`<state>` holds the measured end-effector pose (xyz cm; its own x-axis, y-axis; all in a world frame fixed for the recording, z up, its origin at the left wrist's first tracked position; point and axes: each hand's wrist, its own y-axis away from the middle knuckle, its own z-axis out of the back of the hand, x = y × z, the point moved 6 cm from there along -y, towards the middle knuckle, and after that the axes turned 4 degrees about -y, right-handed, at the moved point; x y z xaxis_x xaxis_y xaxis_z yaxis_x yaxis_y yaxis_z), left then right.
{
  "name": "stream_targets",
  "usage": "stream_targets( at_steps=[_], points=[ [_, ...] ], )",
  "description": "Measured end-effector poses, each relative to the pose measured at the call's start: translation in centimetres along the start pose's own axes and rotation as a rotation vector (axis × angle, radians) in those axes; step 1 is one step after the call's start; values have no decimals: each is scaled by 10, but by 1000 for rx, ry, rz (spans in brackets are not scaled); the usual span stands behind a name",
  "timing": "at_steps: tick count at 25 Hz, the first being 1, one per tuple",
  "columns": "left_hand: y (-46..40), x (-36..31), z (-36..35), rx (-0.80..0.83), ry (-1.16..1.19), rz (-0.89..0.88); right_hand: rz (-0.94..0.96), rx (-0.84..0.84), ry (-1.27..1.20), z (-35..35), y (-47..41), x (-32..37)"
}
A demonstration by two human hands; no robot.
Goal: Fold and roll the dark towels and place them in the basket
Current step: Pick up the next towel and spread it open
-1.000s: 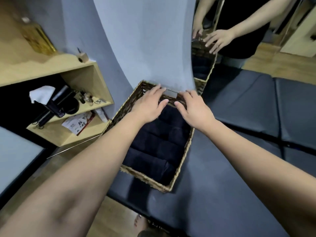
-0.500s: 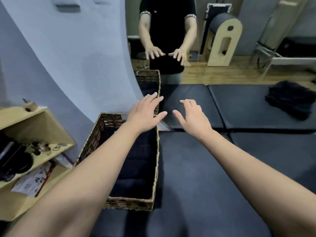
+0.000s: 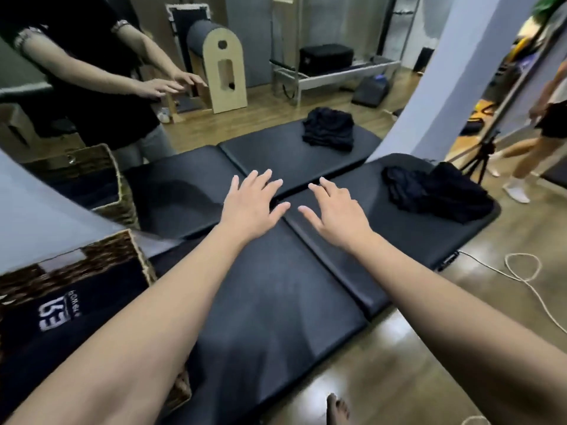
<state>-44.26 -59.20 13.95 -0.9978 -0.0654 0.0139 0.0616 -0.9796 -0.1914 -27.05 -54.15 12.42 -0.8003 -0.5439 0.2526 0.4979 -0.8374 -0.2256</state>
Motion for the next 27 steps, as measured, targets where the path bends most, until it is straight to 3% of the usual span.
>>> stream_targets(
  at_steps=[6,15,27],
  points=[
    [-82,-153,-40,50,57,-182,-192,27,7,23,27,-157],
    [-185,-332,-101,171,167,-252,-352,109,-61,42,40,-358],
    [-327,-422,-186,264,244,-275,-474,193,-163,4,-20,-517]
  ],
)
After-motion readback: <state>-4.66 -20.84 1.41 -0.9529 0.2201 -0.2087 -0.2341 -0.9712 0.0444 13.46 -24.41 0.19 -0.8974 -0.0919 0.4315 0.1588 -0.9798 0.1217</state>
